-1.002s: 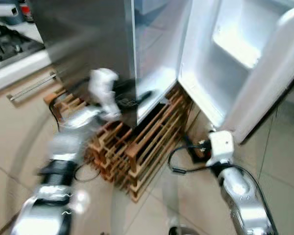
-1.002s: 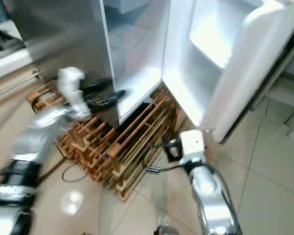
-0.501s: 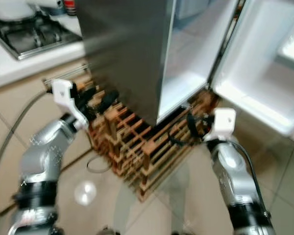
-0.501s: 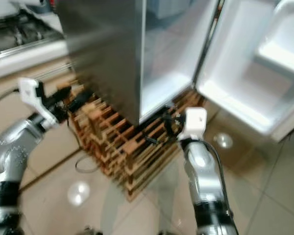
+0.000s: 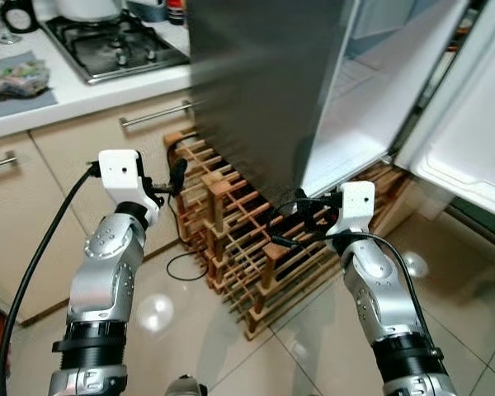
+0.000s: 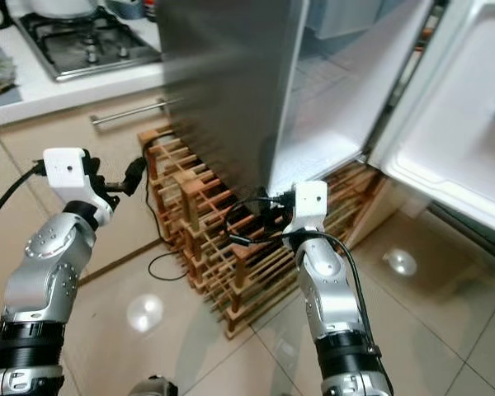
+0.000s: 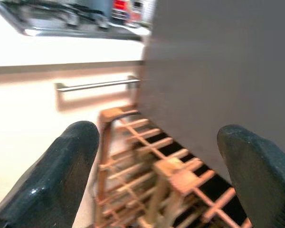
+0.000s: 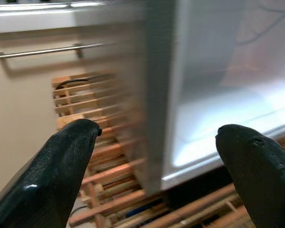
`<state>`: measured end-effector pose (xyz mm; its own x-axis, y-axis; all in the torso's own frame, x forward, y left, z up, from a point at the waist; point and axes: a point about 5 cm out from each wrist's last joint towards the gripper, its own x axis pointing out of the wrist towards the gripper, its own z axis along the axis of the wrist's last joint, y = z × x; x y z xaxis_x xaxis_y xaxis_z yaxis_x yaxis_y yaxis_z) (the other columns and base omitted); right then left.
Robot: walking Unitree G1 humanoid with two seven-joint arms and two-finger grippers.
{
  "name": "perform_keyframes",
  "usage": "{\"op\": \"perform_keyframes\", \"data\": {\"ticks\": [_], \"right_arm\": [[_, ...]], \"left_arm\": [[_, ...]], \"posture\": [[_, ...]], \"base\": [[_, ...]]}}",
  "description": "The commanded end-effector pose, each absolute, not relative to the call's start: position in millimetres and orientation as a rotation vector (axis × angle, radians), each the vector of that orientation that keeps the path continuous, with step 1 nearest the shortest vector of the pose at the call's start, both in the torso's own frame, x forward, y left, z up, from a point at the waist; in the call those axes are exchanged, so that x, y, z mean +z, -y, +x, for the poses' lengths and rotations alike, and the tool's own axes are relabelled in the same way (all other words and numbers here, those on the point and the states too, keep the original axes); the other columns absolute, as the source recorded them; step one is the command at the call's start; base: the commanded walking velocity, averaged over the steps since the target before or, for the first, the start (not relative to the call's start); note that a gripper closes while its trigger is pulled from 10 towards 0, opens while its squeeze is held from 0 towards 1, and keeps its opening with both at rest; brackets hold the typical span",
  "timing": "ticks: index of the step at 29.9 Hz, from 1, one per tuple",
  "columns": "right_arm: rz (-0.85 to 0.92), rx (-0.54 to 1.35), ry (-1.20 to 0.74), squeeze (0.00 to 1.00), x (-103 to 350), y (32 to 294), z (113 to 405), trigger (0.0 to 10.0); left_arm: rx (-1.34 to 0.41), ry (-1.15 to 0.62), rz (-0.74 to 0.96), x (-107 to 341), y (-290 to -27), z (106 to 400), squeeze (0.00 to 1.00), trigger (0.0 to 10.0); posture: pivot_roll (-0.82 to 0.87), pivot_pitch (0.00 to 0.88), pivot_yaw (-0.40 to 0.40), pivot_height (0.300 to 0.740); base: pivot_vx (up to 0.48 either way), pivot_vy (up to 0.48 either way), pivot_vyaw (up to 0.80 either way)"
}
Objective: Restocking fridge
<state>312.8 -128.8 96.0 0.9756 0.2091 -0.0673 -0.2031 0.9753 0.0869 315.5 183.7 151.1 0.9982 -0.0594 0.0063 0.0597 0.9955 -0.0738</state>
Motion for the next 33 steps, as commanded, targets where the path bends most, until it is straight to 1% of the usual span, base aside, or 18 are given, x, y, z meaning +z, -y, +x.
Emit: {"op": "perform_keyframes", "data": {"ticks": [1,2,5,9,11,14,18,21,30,32,33], "right_arm": [[0.079,0.212,-0.055,0.00,100.1,128.5,315.6,10.0],[0.077,0.206,-0.043,0.00,102.1,128.9,316.8,10.0],[0.076,0.202,-0.036,0.00,102.9,130.5,316.7,10.0],[0.078,0.204,-0.033,0.00,101.6,132.9,314.1,10.0],[0.085,0.218,-0.030,0.00,101.2,130.8,312.8,10.0],[0.089,0.239,-0.027,0.00,101.0,127.9,312.2,10.0],[0.073,0.247,-0.018,0.00,102.5,128.3,314.2,10.0],[0.071,0.246,-0.011,0.00,104.6,128.9,315.0,10.0],[0.074,0.249,-0.012,0.00,103.5,129.1,315.4,10.0],[0.080,0.255,-0.011,0.00,103.3,126.4,315.8,10.0],[0.079,0.280,-0.004,0.00,104.0,120.3,315.8,10.0]], "left_arm": [[-0.081,0.065,-0.053,166.6,-175.3,318.1,0.00,10.0],[-0.095,0.083,0.002,169.2,-170.4,317.5,0.00,10.0],[-0.107,0.092,0.019,169.3,-166.4,316.7,0.00,10.0],[-0.147,0.101,0.015,168.5,-159.3,316.1,0.00,10.0],[-0.142,0.113,0.050,168.7,-158.0,315.2,0.00,10.0],[-0.101,0.117,0.057,167.2,-158.8,314.9,0.00,10.0],[-0.052,0.062,-0.004,156.7,-161.1,318.5,0.00,10.0],[-0.045,0.056,-0.012,155.3,-161.8,320.2,0.00,10.0],[-0.041,0.073,0.024,157.4,-160.2,324.4,0.00,10.0],[-0.044,0.081,0.040,158.5,-159.4,325.1,0.00,10.0],[-0.046,0.092,0.061,161.0,-158.8,326.7,0.00,10.0]], "posture": [[0.04,0.000,-0.031,0.740],[0.04,0.000,-0.027,0.740],[0.03,0.000,-0.025,0.740],[0.02,0.000,-0.032,0.740],[0.02,0.000,-0.036,0.740],[0.03,0.000,-0.044,0.740],[0.02,0.000,-0.047,0.740],[0.01,0.000,-0.048,0.740],[0.02,0.000,-0.046,0.740],[0.02,0.000,-0.045,0.740],[0.03,0.000,-0.048,0.740]], "base": [[0.000,0.000,0.66],[0.000,0.000,0.66],[0.000,0.000,0.66],[0.000,0.400,0.66],[0.000,0.461,0.65],[0.000,0.000,0.60],[0.000,0.000,0.58],[0.000,0.000,0.57],[0.000,0.000,0.57],[0.000,0.000,0.58],[0.000,0.000,0.57]]}}
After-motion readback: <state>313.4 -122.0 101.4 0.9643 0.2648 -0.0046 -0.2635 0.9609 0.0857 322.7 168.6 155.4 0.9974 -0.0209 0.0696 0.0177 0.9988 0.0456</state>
